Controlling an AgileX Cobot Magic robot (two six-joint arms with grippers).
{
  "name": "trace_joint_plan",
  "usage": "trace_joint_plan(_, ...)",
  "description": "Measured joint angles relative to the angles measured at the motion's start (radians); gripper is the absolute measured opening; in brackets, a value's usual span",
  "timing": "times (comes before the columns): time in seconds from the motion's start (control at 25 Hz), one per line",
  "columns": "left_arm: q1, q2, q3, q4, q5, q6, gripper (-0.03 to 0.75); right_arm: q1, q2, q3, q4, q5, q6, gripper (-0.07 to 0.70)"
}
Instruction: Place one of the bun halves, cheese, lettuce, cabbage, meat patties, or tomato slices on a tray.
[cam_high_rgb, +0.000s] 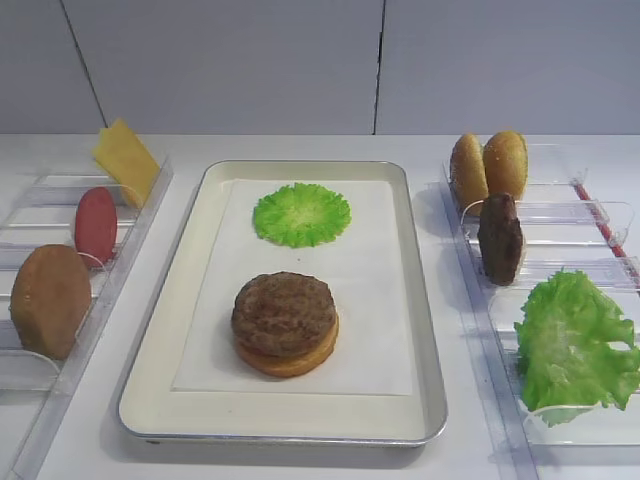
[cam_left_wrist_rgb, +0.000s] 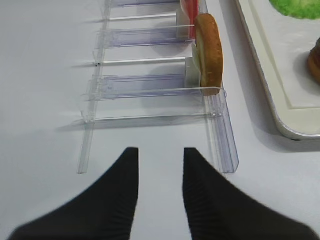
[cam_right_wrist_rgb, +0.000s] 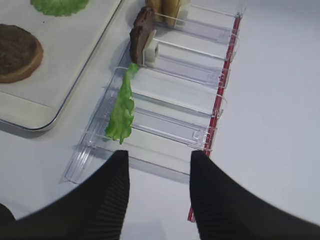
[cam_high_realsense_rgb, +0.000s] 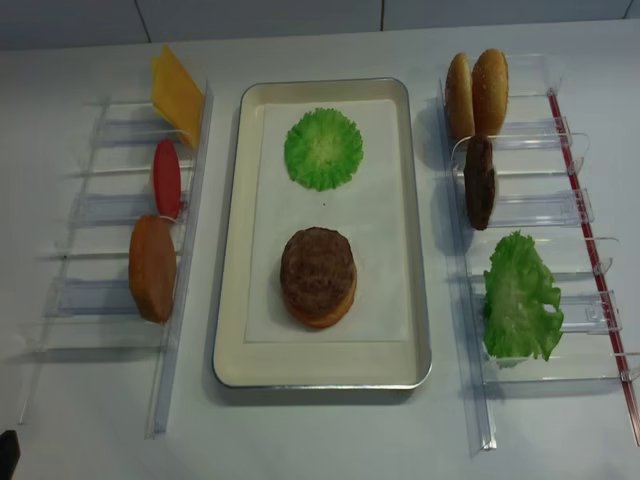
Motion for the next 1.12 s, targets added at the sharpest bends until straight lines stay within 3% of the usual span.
trace_joint_plan(0.24, 0.0, 0.0, 0.0, 0.0, 0.0, 0.0, 0.205, -0.01, -0.183, 0.092, -0.008, 0.003, -0.006, 0.34)
trace_joint_plan(0.52, 0.0, 0.0, 0.0, 0.0, 0.0, 0.0, 0.205, -0.112, -0.351, 0.206, -0.02, -0.016, -0.086, 0.34)
trace_joint_plan(0.84, 0.0, 0.0, 0.0, 0.0, 0.0, 0.0, 0.205, -0.219, -0.361, 0.291, 0.037, -0.122, -0.098, 0.34)
trace_joint_plan(1.12, 0.0, 0.0, 0.0, 0.0, 0.0, 0.0, 0.205, -0.378, -0.361, 0.314, 0.066, -0.136, -0.099, 0.34)
